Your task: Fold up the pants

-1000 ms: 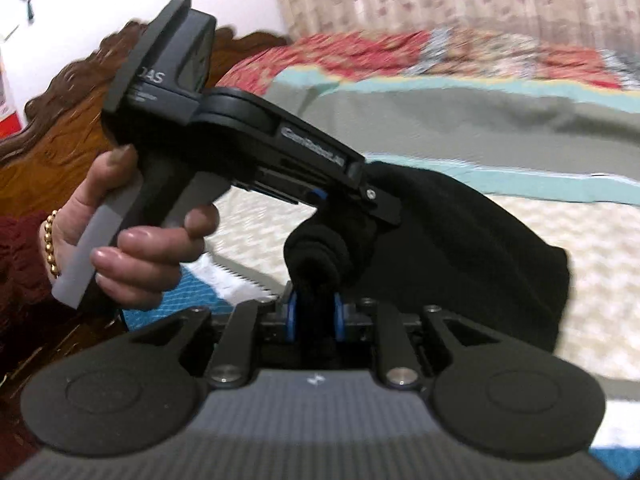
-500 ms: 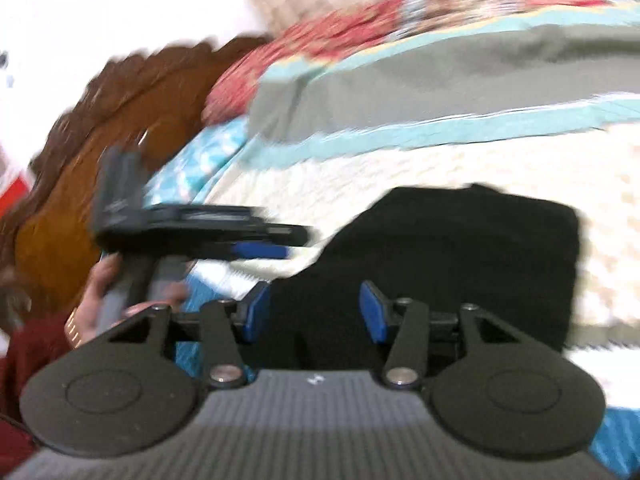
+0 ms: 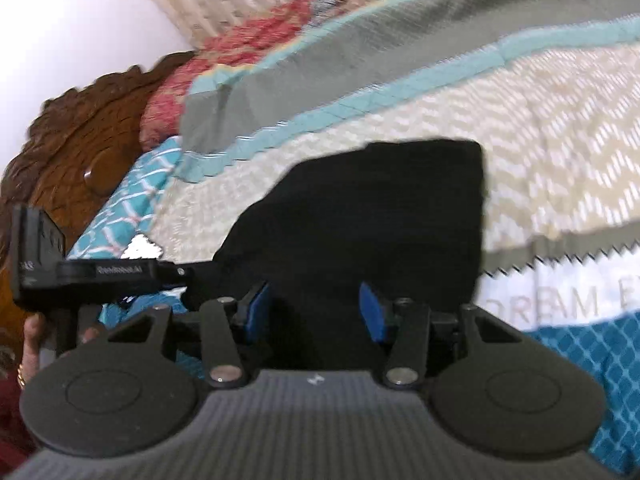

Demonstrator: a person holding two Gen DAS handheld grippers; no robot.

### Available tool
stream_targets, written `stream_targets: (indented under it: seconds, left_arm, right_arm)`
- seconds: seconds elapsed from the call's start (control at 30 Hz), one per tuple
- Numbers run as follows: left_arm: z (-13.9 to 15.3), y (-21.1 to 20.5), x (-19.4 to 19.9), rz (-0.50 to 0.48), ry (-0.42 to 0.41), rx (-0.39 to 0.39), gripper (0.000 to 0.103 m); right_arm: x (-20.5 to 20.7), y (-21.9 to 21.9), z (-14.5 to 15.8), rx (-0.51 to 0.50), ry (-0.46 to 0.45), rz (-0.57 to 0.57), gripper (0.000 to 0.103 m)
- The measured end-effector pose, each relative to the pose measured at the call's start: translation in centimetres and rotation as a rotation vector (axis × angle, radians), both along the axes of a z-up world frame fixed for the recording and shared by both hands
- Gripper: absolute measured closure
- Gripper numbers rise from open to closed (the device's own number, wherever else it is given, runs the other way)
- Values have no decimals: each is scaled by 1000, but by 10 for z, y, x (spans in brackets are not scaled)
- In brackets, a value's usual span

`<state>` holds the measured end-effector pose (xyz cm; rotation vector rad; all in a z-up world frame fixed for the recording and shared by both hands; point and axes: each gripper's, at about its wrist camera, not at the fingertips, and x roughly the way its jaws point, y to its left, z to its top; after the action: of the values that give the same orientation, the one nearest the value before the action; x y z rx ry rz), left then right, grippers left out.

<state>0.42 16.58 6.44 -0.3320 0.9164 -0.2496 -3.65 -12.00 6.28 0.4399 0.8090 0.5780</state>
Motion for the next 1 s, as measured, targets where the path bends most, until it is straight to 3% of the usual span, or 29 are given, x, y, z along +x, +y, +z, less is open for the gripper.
stream_targets:
  seconds: [0.07,0.13,0.23,0.33,0.4,0.47,0.6,0.7,0.83,0.9,0.93,1.0]
  left_arm:
    - [3,10,-14,24,-7,6,99]
    - [-14,16,-17,49,37,8,98]
    - [-60,8,-12,88,181,138,100]
    - [-58,6,-18,78,140,140,97]
    - [-41,16,-21,72,95,78,92]
    - [-21,31,-25,117,26,35,79]
    - [13,41,-10,145,-78,-36,79]
    - [23,19,7,89,-112,-55,80]
    - [6,-21,19,-20,-115,-29,79]
    - [-16,-36,25,-48,-43,20,82]
    - [-32,-40,26,-43,16,65,88]
    - [-44,-40,17,-33,21,87,90]
  right_arm:
    - [1,8,3,-22,-42,36,51]
    - [4,15,-4,-50,-28,54,51]
    - [11,23,-25,-95,50,40,50]
    - [14,19,-27,-84,66,22,50]
    - [11,14,-18,-73,45,16,50]
    - [7,4,-9,-37,9,-8,50]
    - [8,-1,5,18,-40,-25,51]
    - [15,11,5,14,-29,4,57]
    - [25,27,-17,27,73,49,59]
    - [26,31,-34,22,133,56,59]
    - [25,30,-35,25,131,60,60]
    - [27,30,-26,10,128,82,61]
